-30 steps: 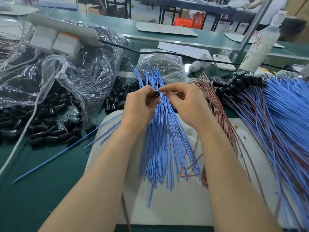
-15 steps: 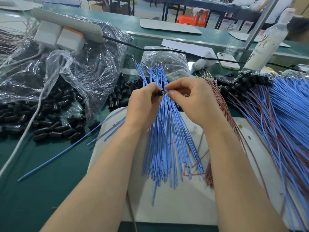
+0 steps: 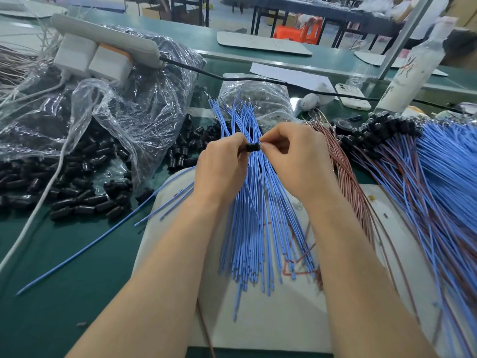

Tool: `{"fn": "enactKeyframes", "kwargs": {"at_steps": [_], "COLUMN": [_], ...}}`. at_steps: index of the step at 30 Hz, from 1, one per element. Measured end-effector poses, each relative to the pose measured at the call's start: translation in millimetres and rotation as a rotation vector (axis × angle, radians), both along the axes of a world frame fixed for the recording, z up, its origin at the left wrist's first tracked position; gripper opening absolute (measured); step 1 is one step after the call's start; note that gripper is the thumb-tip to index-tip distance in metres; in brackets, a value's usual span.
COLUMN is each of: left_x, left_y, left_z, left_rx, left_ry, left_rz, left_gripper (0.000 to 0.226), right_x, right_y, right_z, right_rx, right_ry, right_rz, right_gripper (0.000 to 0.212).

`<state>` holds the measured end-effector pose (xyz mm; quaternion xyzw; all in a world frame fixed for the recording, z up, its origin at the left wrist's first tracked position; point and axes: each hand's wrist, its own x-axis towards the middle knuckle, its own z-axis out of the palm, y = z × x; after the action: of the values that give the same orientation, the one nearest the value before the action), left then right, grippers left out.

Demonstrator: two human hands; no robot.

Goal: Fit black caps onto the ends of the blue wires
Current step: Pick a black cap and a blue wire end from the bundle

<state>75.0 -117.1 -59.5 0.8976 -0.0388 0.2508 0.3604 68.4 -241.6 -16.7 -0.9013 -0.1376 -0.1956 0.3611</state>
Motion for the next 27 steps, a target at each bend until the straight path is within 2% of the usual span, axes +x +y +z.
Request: {"fn": "enactKeyframes", "kwargs": {"at_steps": [4,8,15,27], "left_x": [0,-1,-2,-2], "left_y": [2,4,4,0], "left_z": [-1,-1,1,1], "left_rx": [-0.041,-0.092,-0.029,-0.022], "left_ry": [0.043,0.093,0.067,0.061], "left_rz": [-0.061,-0.206,-0.222,-0.229], "left_gripper": [0.007,0.017,0.009,0.012], "right_x": [3,9,14,13], "right_y": [-4,-16,-25,-27], "right_z": [-2,-4,-8,-9], "right_rx": [0.007,0.054,0.111,0.172], "right_ry": [-0.006,0.044,0.184,0.245], "right_rz": [-0.029,-0.042,0.006,0.029], "right_gripper": [0.01,0.01,0.009,0.009]}}
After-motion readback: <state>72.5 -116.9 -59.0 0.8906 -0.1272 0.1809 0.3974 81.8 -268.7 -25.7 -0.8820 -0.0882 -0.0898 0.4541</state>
